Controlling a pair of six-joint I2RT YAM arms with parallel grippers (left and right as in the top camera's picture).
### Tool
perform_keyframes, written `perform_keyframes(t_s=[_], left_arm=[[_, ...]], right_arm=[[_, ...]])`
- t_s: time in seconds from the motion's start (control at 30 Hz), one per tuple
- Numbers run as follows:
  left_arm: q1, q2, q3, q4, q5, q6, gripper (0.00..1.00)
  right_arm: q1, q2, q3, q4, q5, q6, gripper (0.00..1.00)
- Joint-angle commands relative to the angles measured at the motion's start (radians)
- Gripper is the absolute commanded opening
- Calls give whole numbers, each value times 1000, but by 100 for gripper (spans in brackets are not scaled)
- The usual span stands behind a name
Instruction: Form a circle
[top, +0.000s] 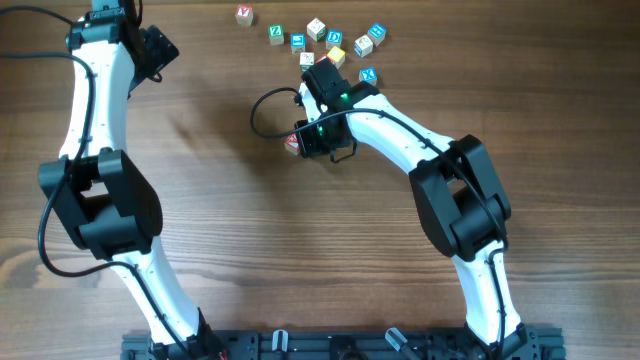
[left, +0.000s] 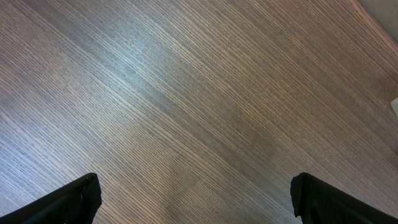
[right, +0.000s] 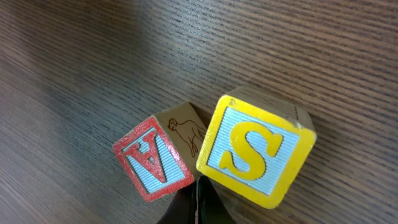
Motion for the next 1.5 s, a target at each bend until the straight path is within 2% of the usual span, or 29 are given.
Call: perform_keyframes(t_s=[0.0, 0.2, 0.47, 0.73, 0.77, 0.8, 0.87, 0.9, 0.93, 1.1, 1.47], left_arm=[[1, -3, 10, -1, -13, 5, 100], [1, -3, 10, -1, -13, 5, 100], [1, -3, 10, -1, -13, 5, 100], [1, -3, 10, -1, -13, 5, 100], [1, -3, 10, -1, -13, 5, 100], [1, -3, 10, -1, -13, 5, 100], [1, -3, 10, -1, -13, 5, 100], [1, -3, 10, -1, -13, 5, 100], [1, -3, 10, -1, -13, 5, 100], [1, -3, 10, -1, -13, 5, 100], [1, -3, 10, -1, -13, 5, 100]], right_arm=[[8, -25, -4, 6, -20, 13, 4], [8, -25, -4, -12, -20, 12, 5], [-9, -31, 19, -190, 83, 12, 4], [-85, -53, 278, -388, 91, 16, 6], [-96, -53, 314, -386, 107, 16, 15], [-105, -54, 337, -374, 135, 16, 29], [-120, -54, 352, -322, 222, 14, 36], [-130, -54, 352, -287, 297, 16, 51], [-139, -49, 346, -250, 348, 17, 59], [-180, -31, 308, -128, 367, 23, 87], [-185, 39, 277, -37, 367, 20, 88]])
